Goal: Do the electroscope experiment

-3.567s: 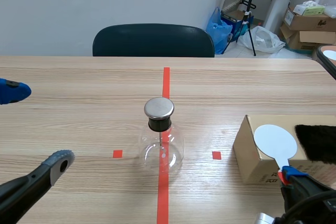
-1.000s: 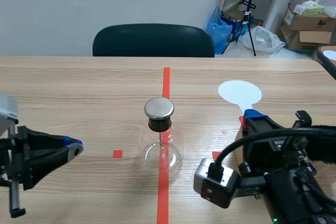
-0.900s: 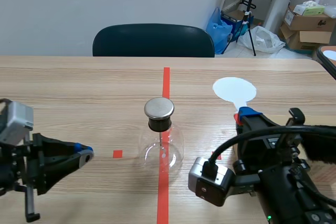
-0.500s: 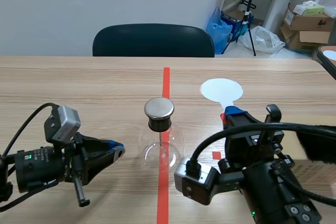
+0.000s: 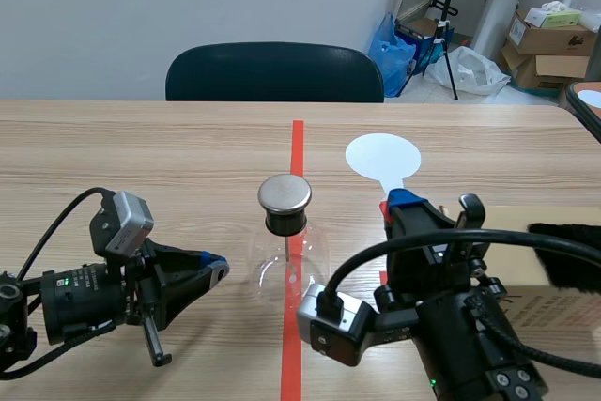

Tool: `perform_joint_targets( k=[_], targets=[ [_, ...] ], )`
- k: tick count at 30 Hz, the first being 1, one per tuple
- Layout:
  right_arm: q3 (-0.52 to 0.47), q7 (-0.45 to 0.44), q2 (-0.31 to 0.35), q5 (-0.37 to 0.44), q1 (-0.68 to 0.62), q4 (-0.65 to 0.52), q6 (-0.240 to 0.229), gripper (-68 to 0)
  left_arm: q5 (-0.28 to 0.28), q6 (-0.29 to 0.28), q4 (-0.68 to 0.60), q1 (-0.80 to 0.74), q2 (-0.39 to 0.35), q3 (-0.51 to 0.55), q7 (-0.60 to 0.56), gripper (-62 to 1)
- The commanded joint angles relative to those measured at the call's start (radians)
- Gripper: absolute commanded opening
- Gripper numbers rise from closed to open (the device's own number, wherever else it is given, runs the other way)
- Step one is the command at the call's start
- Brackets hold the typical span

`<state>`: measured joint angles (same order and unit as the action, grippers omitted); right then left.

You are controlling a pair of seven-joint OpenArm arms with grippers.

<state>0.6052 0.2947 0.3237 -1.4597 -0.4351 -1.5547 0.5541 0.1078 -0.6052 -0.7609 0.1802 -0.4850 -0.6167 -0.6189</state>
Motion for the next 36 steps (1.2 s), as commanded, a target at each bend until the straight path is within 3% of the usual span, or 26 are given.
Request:
perform_joint_targets(
  k=[1,36],
  targets=[
    [-0.008,0.011,-0.002,-0.001,0.008,-0.015,0.007,-66.5,-0.001,0.002,-0.019,0.005,0.003,0.008,-0.02,-57.9],
    [-0.008,0.013,-0.002,-0.001,0.008,-0.015,0.007,-66.5,-0.001,0.017,-0.019,0.005,0.002,0.008,-0.016,-57.9]
  ],
)
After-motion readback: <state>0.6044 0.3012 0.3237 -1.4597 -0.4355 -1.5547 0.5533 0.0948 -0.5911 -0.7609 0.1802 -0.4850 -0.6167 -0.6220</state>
